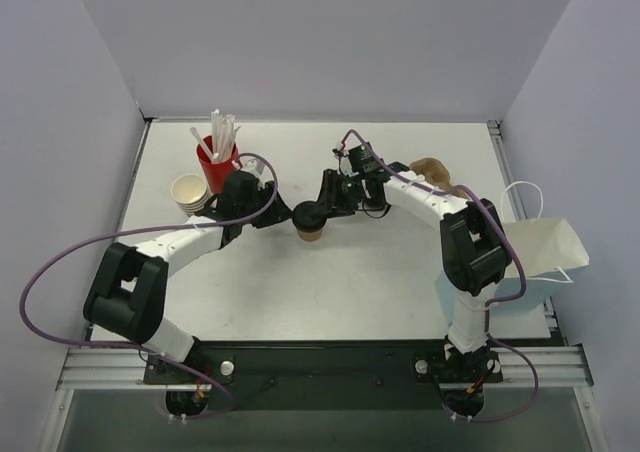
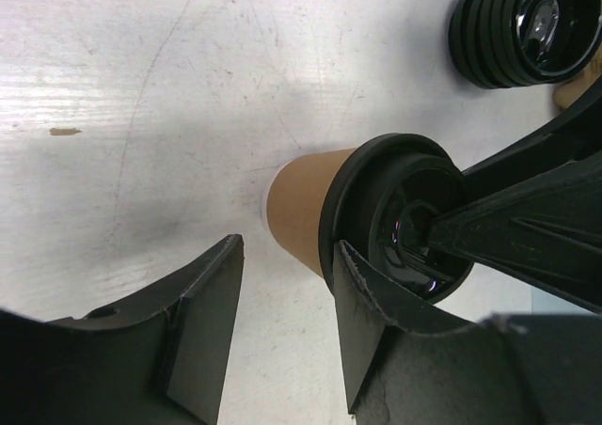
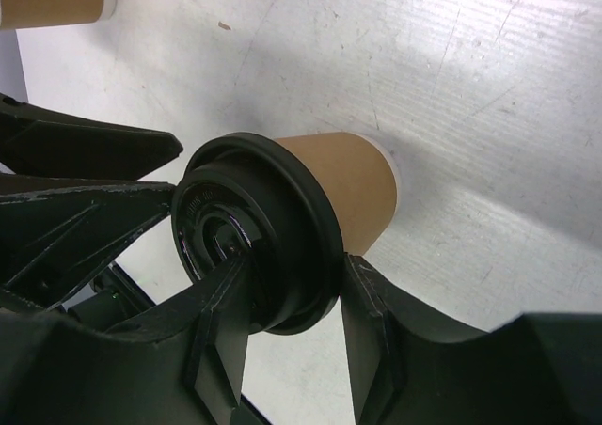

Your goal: Pack the takeout coffee

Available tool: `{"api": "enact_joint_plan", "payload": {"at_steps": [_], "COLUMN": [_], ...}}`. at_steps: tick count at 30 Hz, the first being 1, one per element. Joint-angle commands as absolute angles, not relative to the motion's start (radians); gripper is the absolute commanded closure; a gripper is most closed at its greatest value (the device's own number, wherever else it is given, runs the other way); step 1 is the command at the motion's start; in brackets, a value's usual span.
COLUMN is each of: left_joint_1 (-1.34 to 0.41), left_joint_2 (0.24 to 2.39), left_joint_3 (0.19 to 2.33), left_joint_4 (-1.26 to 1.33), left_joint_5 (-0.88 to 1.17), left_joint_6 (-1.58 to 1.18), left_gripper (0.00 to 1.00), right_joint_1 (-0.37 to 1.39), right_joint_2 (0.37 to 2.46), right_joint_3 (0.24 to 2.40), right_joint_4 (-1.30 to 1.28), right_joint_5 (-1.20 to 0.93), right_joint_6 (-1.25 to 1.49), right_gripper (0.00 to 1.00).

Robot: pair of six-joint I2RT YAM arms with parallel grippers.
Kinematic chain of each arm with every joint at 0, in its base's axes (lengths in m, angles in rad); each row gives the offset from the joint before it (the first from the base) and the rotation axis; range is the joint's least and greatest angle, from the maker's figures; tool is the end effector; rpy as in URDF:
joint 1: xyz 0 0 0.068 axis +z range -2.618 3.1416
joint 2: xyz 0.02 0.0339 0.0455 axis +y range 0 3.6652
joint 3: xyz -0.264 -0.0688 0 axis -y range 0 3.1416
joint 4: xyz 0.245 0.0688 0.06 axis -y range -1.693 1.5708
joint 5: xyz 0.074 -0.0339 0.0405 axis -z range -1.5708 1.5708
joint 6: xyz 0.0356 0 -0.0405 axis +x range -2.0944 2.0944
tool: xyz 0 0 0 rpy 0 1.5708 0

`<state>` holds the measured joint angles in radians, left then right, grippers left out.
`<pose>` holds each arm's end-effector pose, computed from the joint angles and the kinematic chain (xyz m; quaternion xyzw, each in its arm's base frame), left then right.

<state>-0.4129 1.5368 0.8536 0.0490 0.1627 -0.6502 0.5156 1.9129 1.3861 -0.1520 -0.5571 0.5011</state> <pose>0.2970 -0.1364 0.2046 -0.0689 0.8875 -0.2905 0.3510 0.3662 0.2292 0.2255 -0.1249 0.8665 0.4186 0.2415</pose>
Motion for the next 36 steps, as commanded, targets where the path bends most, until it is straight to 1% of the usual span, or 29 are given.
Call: {"api": "enact_joint_plan", "payload": {"at_steps": [1,4,5,8,10,11,12,13,15,18,19,21,22,24,25,27,28,32,36], "left_joint_1": [-0.391,-0.376,-0.371,-0.356,-0.351,-0.35,-0.35,-0.35,-0.35,-0.351,-0.351,-0.351,-0.353,-0.357,-0.359,-0.365,-0.37,-0.39,-0.396], "left_joint_2": [1.477,1.445,1.436,1.382,1.338,1.322,1.298,1.286,1.24,1.154,1.129,1.041,1.008,0.907,0.878,0.82,0.807,0.772,0.753], "left_joint_3": [1.043,1.199,1.222,1.255,1.244,1.236,1.23,1.224,1.186,1.096,1.069,0.977,0.944,0.834,0.804,0.776,0.779,0.782,0.784], "left_joint_4": [-0.225,-0.339,-0.38,-0.416,-0.426,-0.431,-0.439,-0.446,-0.445,-0.414,-0.396,-0.364,-0.321,-0.267,-0.232,-0.219,-0.227,-0.245,-0.252], "left_joint_5": [0.147,0.121,0.114,0.11,0.11,0.112,0.109,0.106,0.12,0.164,0.17,0.164,0.141,0.082,0.081,0.078,0.066,-0.021,-0.049], "left_joint_6": [-0.565,-0.516,-0.503,-0.463,-0.433,-0.423,-0.407,-0.397,-0.359,-0.283,-0.27,-0.236,-0.232,-0.242,-0.241,-0.244,-0.242,-0.229,-0.215], "left_gripper": [0.46,0.44,0.43,0.41,0.36,0.31,0.29,0.29,0.29,0.26,0.23,0.19,0.19,0.17,0.15,0.04,0.03,0.03,0.03], "right_joint_1": [0.506,0.503,0.502,0.5,0.497,0.492,0.489,0.489,0.495,0.537,0.551,0.601,0.618,0.659,0.67,0.693,0.696,0.707,0.73], "right_joint_2": [1.939,1.94,1.94,1.927,1.916,1.917,1.921,1.921,1.908,1.888,1.884,1.879,1.879,1.891,1.897,1.92,1.931,1.973,1.991], "right_joint_3": [1.488,1.577,1.592,1.614,1.62,1.623,1.628,1.634,1.631,1.649,1.657,1.684,1.692,1.724,1.736,1.773,1.782,1.821,1.833], "right_joint_4": [-0.313,-0.356,-0.376,-0.4,-0.41,-0.426,-0.437,-0.46,-0.471,-0.497,-0.514,-0.522,-0.52,-0.52,-0.52,-0.522,-0.526,-0.535,-0.535], "right_joint_5": [-0.502,-0.515,-0.517,-0.5,-0.486,-0.482,-0.477,-0.453,-0.428,-0.332,-0.257,-0.186,-0.148,-0.063,-0.045,-0.029,-0.031,-0.063,-0.043], "right_joint_6": [0.502,0.515,0.515,0.517,0.52,0.514,0.511,0.506,0.492,0.438,0.417,0.361,0.342,0.315,0.29,0.267,0.252,0.213,0.184], "right_gripper": [0.66,0.6,0.54,0.44,0.41,0.4,0.39,0.39,0.39,0.38,0.35,0.32,0.28,0.23,0.18,0.13,0.11,0.11,0.12]}}
